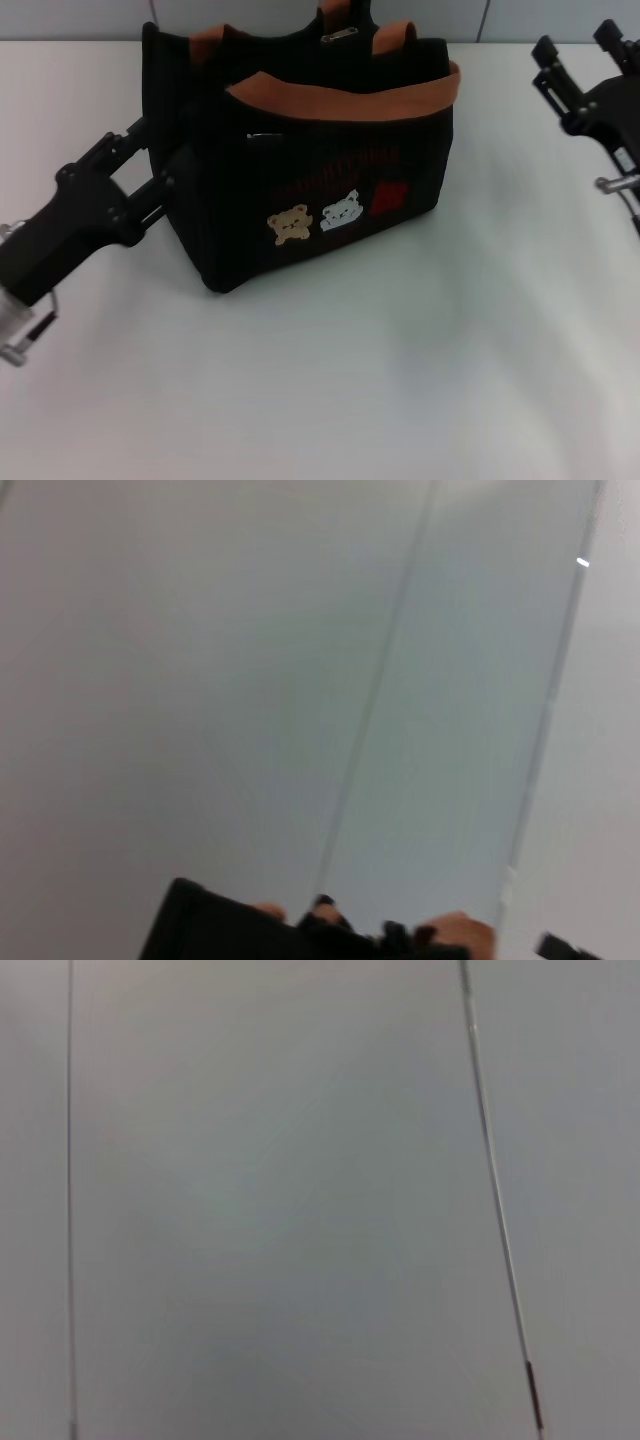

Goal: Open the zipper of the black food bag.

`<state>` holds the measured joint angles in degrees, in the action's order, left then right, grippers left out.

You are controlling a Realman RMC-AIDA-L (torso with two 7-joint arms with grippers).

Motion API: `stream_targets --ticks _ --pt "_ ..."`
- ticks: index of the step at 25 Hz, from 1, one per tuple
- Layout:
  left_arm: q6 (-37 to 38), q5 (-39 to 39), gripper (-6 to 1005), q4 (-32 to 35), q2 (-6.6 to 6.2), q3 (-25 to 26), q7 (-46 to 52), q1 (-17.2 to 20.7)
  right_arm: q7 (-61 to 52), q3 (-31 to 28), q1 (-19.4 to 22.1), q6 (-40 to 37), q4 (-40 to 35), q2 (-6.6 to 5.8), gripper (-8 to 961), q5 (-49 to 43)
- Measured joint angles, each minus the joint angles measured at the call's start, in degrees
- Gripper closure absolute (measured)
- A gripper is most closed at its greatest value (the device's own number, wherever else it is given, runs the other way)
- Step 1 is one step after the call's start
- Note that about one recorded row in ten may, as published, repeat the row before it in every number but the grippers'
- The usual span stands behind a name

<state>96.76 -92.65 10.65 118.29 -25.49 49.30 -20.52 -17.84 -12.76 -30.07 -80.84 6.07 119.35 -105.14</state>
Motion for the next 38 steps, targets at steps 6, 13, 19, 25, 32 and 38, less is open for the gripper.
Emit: stream_targets --ticks 6,13,19,25,32,38 --pt "7.01 -4.23 250 13.09 -1.42 -5.77 7.03 3.76 -18.3 7.73 0.86 -12.83 -11.95 -0.35 172 -5.82" --pt "16.02 -14.95 177 16.03 -4.58 -6.71 6.95 3.54 -28.62 36.37 -0.53 -31.31 -26.13 -2.14 123 -14.57" --pt "16.54 -18.77 184 17.39 -4.08 -6.79 6.85 2.52 -31.12 44.66 -2.11 -31.94 -27.86 -1.46 126 -14.72" --pt "16.51 -19.02 184 17.22 -3.84 -7.37 6.85 2.09 -31.31 45.43 -2.48 -31.83 -28.02 -1.08 126 -14.78" --pt "16.61 -19.06 184 17.05 -3.65 -7.47 6.86 2.09 -31.39 45.54 -2.25 -31.83 -27.83 -1.04 126 -14.79" --pt "16.65 -19.06 184 17.0 -3.43 -7.48 6.97 2.12 -31.42 45.57 -2.06 -31.86 -27.78 -1.04 126 -14.59"
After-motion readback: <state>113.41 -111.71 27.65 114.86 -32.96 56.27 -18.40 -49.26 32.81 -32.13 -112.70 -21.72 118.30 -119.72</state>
